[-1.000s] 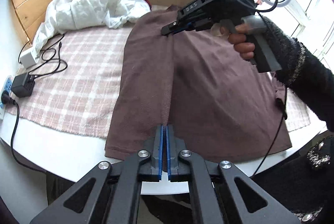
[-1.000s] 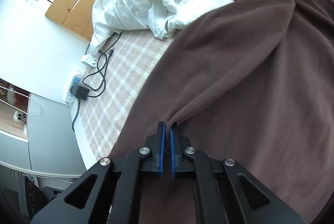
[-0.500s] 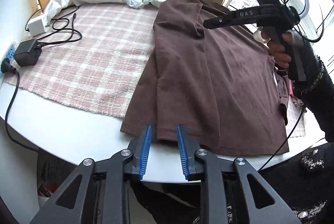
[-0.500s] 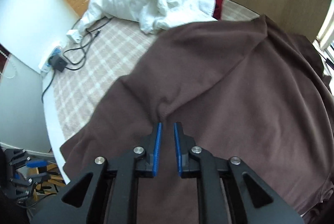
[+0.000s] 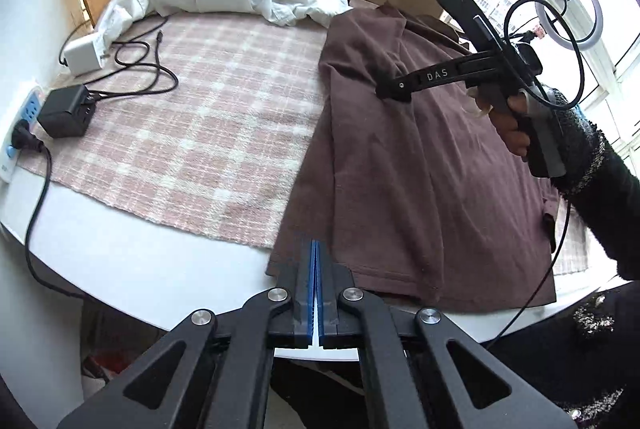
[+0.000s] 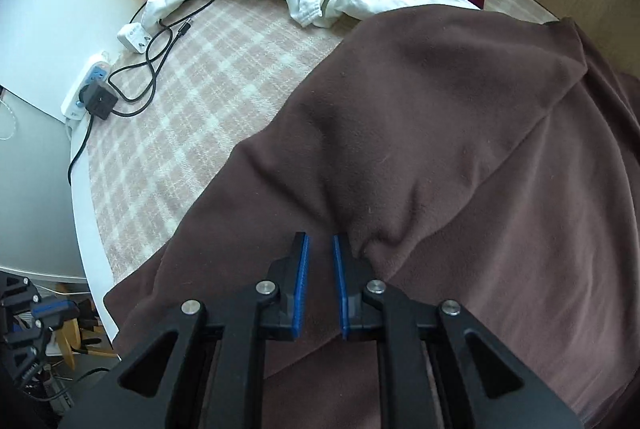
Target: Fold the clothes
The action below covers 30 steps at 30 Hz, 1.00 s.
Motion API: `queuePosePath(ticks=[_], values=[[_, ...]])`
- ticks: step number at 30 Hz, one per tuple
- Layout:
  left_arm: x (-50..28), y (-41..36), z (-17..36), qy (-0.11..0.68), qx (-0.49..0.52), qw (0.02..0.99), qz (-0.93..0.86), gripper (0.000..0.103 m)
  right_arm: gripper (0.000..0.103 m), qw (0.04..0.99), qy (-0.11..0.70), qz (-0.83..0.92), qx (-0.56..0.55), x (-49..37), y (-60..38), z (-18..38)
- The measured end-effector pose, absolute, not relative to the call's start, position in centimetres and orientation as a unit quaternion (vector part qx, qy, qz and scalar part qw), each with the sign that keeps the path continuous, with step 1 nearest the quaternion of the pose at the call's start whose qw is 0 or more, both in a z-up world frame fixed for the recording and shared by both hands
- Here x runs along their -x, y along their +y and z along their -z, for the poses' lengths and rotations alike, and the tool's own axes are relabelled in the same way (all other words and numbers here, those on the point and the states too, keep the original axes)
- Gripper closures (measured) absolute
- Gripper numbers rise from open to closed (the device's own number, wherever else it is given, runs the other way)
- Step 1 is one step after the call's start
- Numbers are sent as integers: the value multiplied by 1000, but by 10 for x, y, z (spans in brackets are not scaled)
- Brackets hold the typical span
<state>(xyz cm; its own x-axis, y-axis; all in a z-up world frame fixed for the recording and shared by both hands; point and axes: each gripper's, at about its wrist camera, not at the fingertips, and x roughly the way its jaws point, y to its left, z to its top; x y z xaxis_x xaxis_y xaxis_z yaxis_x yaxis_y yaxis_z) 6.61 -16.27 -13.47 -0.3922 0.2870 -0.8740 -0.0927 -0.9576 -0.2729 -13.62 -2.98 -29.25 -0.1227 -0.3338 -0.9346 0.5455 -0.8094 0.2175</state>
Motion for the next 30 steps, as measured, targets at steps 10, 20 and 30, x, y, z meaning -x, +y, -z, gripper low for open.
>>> queuePosePath(ticks=[10, 20, 30], values=[[-33, -118, 183, -76, 574, 141, -803, 100, 90, 298, 102, 745, -588, 128, -30, 290], [-49, -132, 163, -10, 587, 68, -806, 90, 89, 303, 109, 756, -570, 118, -34, 294], [-13, -87, 176, 33, 589, 134, -796, 84, 82, 329, 53, 760, -557, 99, -32, 291]])
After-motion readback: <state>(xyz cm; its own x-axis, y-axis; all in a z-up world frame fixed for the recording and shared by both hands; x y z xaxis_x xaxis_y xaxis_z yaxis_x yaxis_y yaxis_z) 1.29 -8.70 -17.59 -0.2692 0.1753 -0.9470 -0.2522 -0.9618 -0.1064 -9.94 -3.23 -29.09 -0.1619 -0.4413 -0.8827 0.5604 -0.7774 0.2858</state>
